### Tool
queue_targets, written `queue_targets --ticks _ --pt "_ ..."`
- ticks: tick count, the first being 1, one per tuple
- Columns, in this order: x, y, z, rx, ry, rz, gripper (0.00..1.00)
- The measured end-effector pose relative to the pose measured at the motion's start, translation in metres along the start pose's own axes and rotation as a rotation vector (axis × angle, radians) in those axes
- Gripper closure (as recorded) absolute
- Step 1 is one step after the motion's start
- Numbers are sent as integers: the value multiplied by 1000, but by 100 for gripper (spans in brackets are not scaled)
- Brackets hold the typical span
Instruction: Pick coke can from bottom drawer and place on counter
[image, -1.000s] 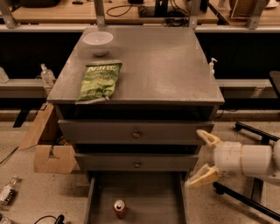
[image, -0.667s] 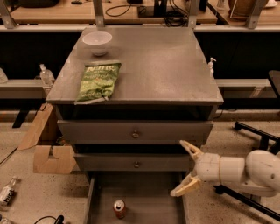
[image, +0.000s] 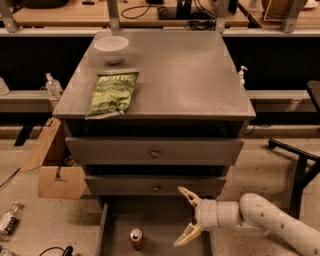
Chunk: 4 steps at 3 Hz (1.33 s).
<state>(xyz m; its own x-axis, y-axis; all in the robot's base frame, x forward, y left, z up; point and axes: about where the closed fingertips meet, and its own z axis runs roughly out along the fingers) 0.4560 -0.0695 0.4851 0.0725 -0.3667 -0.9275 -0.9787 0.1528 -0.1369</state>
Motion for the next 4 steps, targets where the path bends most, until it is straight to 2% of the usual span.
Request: queue_targets --ticks 1,2,3,4 --pt "40 15 36 -40 9 38 0" --pt "41 18 40 -46 4 43 0" --pt "54 20 58 -62 -3 54 0" --pt "83 24 102 -115 -29 53 0"
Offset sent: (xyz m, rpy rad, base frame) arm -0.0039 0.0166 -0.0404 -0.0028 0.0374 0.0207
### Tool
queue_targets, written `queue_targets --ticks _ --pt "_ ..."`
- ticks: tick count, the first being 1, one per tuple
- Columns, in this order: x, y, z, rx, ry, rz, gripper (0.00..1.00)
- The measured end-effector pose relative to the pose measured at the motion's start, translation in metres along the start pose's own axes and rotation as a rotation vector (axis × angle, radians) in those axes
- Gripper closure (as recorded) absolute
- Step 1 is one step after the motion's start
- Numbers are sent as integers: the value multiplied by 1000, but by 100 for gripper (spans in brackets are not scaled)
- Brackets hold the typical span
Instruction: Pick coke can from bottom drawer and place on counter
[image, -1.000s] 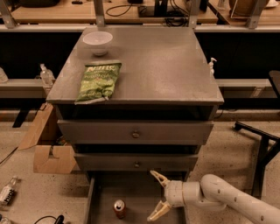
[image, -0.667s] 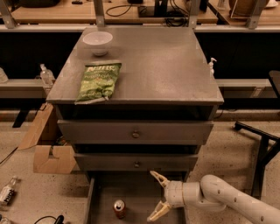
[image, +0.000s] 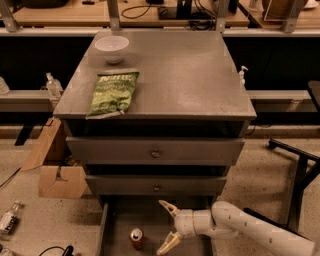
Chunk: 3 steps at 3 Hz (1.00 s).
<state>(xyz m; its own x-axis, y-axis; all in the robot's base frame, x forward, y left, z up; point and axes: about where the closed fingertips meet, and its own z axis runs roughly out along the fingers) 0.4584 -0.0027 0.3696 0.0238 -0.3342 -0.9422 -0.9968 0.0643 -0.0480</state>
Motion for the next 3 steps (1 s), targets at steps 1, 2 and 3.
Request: queue_targets --ticks 1,2,3 --pt "33 2 44 -52 -33 -25 0" --pt "52 6 63 -72 -42 -37 0" --pt "72 10 85 -91 -53 -45 0"
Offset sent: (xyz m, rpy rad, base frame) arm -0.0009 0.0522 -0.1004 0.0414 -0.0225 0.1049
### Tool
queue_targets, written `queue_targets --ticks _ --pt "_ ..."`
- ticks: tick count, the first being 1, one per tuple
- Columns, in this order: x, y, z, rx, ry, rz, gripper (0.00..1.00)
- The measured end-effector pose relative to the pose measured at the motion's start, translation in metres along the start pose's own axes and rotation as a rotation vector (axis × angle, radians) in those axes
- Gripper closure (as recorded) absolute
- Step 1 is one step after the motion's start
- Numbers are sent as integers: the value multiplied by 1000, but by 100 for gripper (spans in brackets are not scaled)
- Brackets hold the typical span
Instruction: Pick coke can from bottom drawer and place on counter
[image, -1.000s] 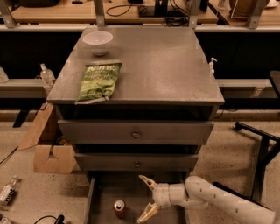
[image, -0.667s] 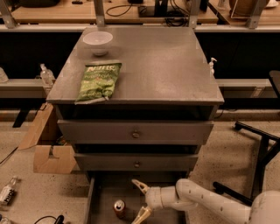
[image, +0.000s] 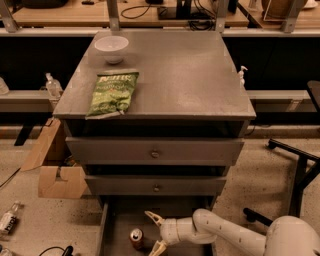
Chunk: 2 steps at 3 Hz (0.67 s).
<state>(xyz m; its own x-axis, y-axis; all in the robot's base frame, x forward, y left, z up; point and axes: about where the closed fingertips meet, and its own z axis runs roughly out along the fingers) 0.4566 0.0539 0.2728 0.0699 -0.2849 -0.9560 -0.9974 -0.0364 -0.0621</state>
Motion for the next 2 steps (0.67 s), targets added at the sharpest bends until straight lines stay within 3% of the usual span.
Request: queue_targets --ticks 2 --pt "39 -17 32 -35 5 -36 0"
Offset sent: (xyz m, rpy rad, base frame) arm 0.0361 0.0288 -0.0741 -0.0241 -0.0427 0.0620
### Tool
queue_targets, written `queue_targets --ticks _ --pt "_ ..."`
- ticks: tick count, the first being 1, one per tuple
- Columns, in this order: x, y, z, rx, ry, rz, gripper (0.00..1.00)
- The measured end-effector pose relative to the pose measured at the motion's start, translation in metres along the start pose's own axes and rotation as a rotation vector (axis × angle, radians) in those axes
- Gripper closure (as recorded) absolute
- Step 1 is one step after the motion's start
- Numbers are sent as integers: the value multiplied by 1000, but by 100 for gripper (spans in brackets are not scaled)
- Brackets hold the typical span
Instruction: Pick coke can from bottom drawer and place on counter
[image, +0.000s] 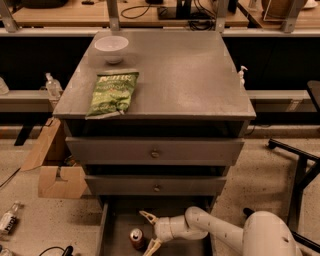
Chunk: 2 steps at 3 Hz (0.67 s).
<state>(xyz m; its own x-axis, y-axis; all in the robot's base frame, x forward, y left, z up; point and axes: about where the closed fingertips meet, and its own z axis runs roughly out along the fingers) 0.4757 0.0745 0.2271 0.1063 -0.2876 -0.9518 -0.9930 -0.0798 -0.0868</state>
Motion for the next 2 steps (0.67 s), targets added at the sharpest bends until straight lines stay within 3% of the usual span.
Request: queue_targets --ticks 1,2 --pt "21 -7 14 -26 24 9 0" --pt "37 -8 25 -51 37 24 18"
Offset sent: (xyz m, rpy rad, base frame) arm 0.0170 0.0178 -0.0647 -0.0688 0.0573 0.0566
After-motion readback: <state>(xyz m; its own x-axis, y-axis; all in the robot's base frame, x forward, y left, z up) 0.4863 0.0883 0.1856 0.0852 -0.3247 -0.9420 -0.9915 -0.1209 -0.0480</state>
